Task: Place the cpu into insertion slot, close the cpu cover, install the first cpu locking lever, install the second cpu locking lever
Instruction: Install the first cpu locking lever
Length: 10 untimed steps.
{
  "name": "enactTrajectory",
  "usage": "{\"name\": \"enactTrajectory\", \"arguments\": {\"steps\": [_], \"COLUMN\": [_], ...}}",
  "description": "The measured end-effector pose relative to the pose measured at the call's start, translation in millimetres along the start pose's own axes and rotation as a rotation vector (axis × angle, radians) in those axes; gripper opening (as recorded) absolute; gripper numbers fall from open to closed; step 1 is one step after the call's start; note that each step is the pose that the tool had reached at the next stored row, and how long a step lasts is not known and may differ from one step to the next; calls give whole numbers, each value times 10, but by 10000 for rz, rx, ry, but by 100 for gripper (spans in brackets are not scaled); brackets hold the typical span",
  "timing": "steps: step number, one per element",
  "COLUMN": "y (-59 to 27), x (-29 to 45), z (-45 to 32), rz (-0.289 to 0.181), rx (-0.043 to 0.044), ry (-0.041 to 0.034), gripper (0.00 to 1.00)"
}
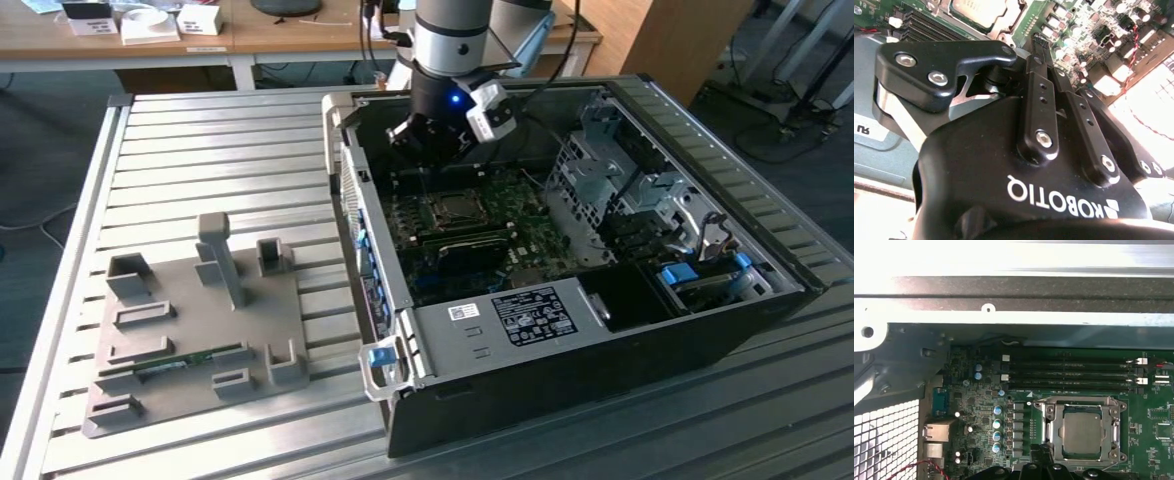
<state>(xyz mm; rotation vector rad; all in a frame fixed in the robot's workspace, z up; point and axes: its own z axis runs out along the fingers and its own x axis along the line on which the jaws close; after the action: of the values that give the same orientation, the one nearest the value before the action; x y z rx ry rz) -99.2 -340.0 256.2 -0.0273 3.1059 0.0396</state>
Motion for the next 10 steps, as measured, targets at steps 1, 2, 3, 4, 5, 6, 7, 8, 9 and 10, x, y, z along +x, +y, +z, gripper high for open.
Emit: {"name": "enactTrajectory", "arguments": {"steps": [1, 2, 3, 4, 5, 6, 7, 8, 9, 10], "y": [1, 1, 1, 1, 1, 1, 1, 0, 0, 0], "x": [9, 15, 18, 18, 18, 18, 19, 20, 20, 20], "z": [0, 0, 0, 0, 0, 0, 0, -1, -1, 0], "rz": [1, 1, 1, 0, -1, 0, 0, 1, 2, 4], "rx": [0, -1, -1, -1, 0, 0, -1, -9, -36, -86], "ry": [0, -1, 0, 0, 0, 0, -1, 1, 0, -2], "gripper": [11, 11, 11, 11, 11, 11, 11, 11, 11, 11]}}
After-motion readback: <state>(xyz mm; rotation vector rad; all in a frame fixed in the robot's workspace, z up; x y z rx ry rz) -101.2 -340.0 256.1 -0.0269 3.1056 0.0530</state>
